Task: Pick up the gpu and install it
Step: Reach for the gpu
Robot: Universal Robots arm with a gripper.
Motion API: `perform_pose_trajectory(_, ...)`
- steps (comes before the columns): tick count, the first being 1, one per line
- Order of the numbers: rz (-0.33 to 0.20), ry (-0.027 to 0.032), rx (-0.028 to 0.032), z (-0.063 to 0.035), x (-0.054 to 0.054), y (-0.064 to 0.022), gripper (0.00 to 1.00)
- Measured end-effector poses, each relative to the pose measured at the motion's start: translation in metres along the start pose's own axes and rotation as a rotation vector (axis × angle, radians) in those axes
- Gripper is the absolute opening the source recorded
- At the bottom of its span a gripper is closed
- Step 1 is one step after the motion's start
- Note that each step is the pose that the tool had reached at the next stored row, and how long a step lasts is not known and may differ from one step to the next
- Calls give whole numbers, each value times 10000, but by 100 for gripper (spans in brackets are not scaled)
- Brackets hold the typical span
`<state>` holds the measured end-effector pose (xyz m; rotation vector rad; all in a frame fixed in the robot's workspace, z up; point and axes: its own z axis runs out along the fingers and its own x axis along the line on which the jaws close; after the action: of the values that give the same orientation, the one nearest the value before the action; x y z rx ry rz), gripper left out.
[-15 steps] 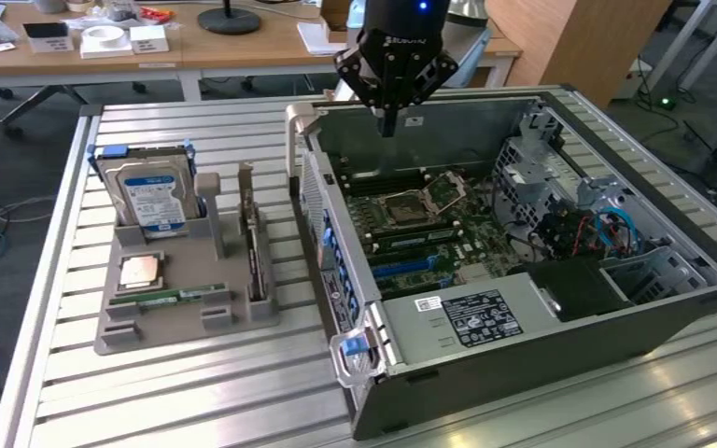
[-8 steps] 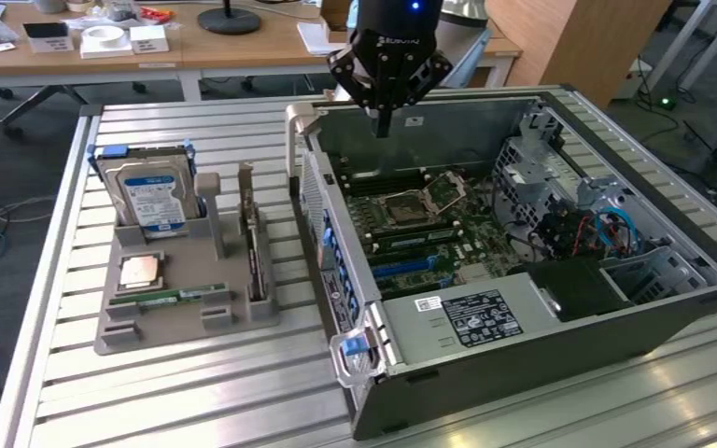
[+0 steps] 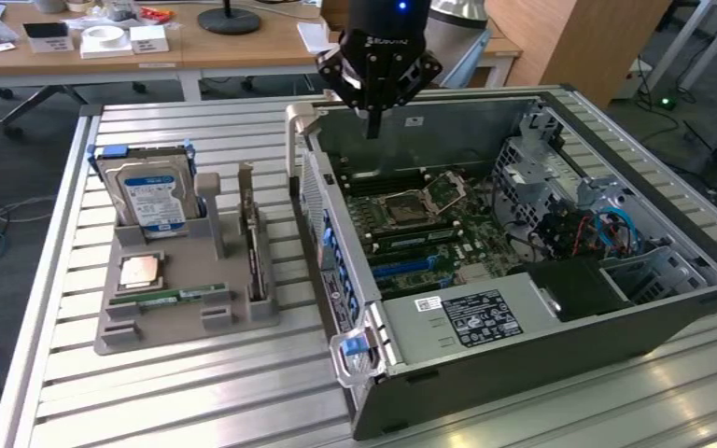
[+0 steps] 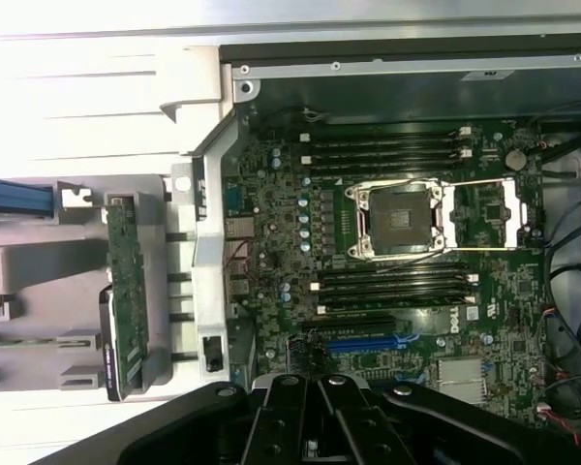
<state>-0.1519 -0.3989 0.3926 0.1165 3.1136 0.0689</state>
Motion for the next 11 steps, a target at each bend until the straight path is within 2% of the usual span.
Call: perform_pose_trajectory(11,2,-3,0,-4,167,-12,11)
